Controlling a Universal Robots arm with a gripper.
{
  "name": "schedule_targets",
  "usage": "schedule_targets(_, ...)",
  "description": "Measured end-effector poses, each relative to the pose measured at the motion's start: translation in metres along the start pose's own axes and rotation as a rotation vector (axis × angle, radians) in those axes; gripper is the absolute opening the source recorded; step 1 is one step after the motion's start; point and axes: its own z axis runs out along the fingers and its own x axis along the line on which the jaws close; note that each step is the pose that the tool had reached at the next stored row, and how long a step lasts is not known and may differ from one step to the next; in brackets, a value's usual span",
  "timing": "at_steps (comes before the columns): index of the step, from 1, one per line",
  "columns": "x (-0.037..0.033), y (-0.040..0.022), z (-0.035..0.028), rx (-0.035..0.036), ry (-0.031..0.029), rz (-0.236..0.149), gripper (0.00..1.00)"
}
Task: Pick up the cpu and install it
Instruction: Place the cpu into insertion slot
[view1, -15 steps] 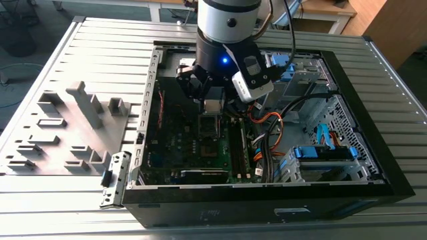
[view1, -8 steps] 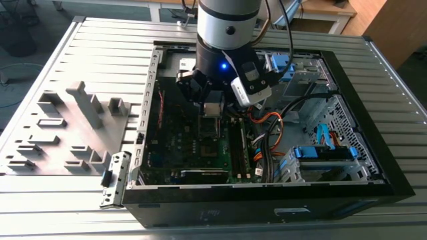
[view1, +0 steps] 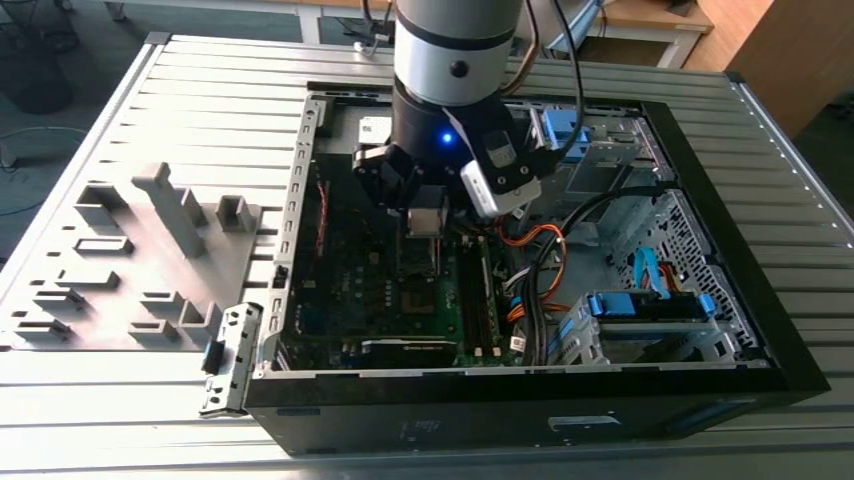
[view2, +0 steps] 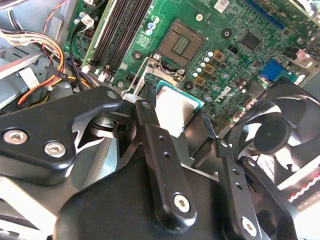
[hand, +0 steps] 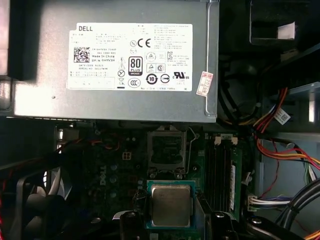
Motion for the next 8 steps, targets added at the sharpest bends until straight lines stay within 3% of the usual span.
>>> schedule_targets(8,0.0,-0.0001,0.0036,0.0001,-0.0011,0.0,0.47)
